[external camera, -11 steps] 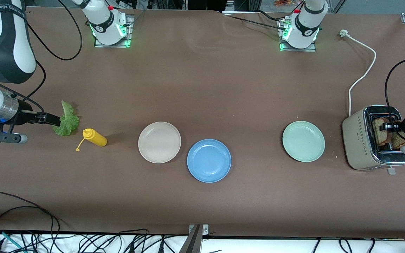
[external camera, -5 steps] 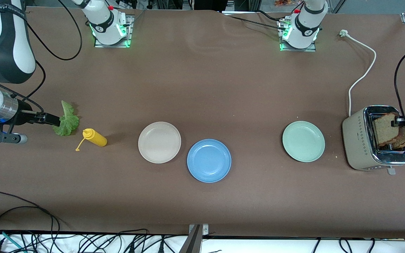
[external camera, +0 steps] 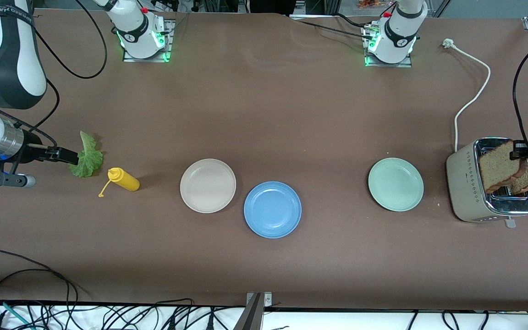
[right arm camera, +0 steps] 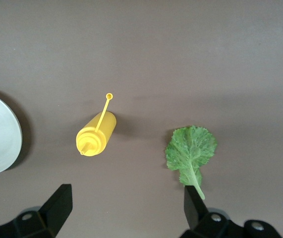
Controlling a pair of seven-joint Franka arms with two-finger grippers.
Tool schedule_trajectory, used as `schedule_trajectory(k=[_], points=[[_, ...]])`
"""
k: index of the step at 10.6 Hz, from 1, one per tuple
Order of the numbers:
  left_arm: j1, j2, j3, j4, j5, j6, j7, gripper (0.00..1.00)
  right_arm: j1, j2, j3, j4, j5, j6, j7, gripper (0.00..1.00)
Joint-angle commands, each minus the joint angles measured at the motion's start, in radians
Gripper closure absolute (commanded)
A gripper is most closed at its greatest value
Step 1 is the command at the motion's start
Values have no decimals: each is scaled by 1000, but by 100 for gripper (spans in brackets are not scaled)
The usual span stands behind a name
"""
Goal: Make sandwich in blue plate with both arms
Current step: 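Lift the bread slice out with the left gripper toward the blue plate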
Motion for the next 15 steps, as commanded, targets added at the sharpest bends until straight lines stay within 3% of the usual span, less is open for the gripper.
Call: schedule_trajectory(k=[1, 3, 9, 15], points=[[1, -30, -13, -6, -36, -8, 8, 100, -6, -7, 4, -9, -9, 9, -12, 0], [-5, -34, -14, -9, -68, -10, 0, 100, -6, -7, 4, -11, -9, 9, -12, 0], [-43, 68, -17, -26, -410, -10, 0, 100, -6, -4, 2, -9, -9, 9, -13, 0], [-247, 252, -7, -13, -829, 60, -147, 100, -6, -2, 0, -9, -9, 9, -21, 0]])
